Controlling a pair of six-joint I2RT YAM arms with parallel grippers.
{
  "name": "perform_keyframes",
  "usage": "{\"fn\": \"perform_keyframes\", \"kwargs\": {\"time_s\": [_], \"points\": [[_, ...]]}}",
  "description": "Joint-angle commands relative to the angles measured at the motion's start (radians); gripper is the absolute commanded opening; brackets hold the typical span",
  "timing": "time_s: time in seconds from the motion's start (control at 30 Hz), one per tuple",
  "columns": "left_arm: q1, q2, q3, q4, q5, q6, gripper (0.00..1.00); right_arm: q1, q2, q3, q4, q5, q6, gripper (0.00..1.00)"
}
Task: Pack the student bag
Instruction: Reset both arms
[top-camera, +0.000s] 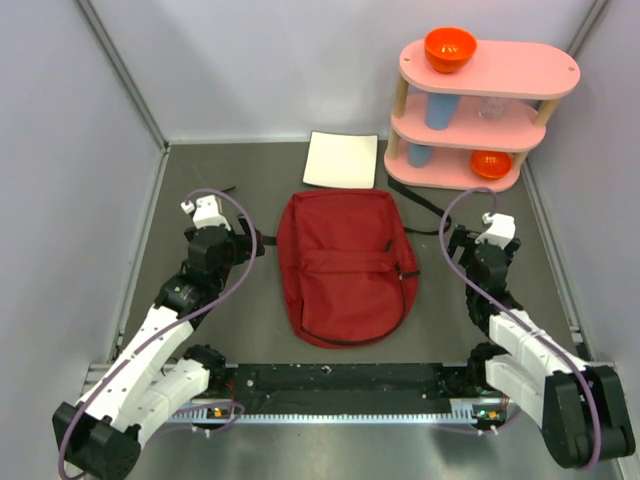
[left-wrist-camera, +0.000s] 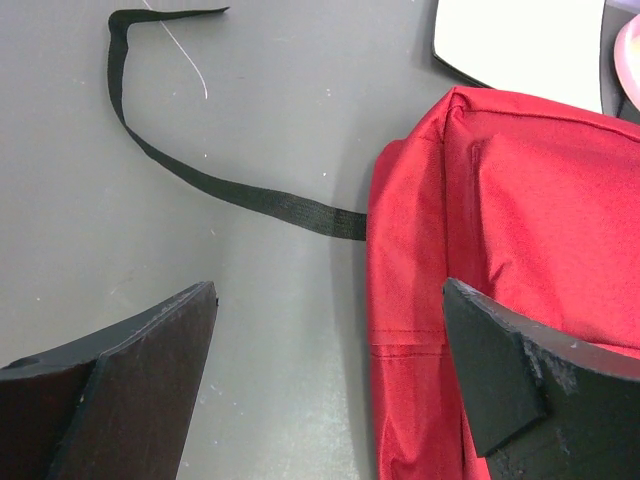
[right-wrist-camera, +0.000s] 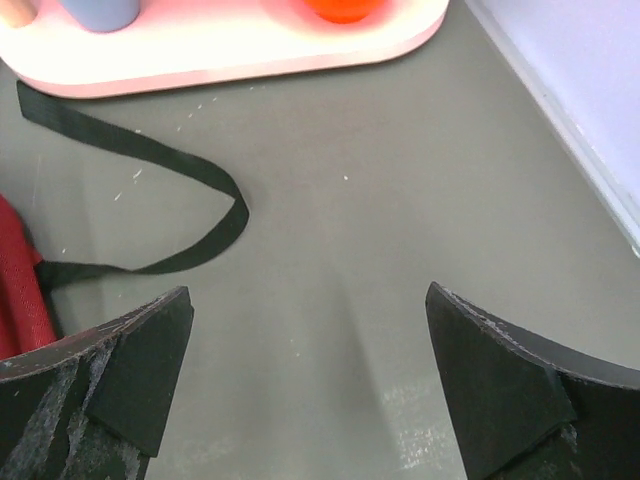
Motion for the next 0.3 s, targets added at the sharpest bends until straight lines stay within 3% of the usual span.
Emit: {"fn": "perform_keyframes", "kwargs": {"time_s": [0.0,0.27], "points": [[0.003,-0.013,-0.002,0.047,-0.001,0.032,0.99,0.009,0.028,0.014,0.152,0.071,-0.047,0.99],[0.003,-0.009,-0.013,0.061,-0.035,0.042,0.99,0.009,0.163,-0.027,0.334,0.085,-0.078,0.99]]}}
